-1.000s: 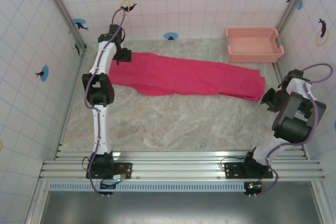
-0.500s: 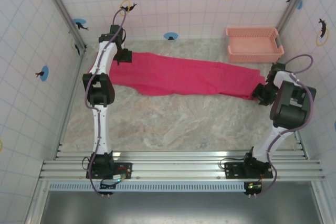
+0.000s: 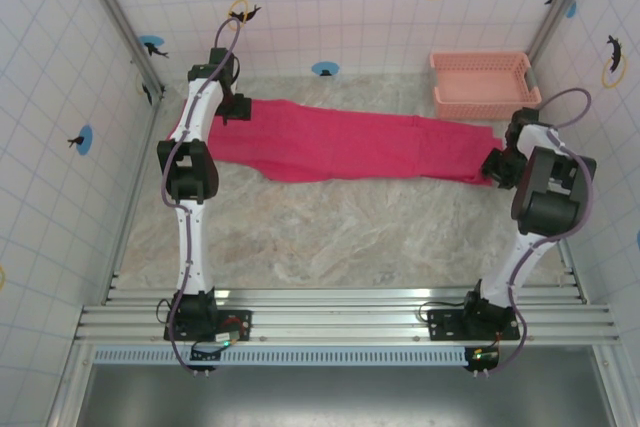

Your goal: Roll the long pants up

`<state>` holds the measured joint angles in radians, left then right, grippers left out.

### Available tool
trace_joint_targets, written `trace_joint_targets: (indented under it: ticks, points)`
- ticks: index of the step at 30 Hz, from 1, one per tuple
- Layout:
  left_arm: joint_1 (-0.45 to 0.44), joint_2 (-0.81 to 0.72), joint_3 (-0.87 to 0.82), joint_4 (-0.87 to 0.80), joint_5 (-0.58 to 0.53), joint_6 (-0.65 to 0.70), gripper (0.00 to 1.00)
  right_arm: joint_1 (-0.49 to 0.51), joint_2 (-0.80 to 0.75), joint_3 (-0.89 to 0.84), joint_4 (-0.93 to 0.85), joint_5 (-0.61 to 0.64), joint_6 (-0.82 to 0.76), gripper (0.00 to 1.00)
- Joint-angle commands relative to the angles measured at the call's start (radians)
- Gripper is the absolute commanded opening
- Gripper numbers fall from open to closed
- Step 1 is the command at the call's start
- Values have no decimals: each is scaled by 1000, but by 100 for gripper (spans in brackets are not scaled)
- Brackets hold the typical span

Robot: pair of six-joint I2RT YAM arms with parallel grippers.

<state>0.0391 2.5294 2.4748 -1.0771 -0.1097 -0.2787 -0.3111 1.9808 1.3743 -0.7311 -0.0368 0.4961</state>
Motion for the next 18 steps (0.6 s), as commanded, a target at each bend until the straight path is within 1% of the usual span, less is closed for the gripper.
trace_joint_targets:
  ticks: [1,7,9,11,14,16,18]
  points:
    - [-6,9,20,-33,7,15,97,19,44,60,-6,25,-8,40]
    - [-6,18,19,-40,16,6,98,46,110,140,-60,47,-18,35]
    - [-6,18,19,-43,18,6,97,54,134,167,-86,56,-26,30]
    - [-5,16,20,-44,20,5,98,62,164,189,-109,64,-30,22]
    - [-5,15,18,-47,22,7,97,63,191,188,-107,55,-19,16]
    - [-6,14,15,-47,21,10,97,64,200,179,-103,57,-8,10]
    - [-5,13,13,-48,21,10,97,62,202,169,-94,47,2,7]
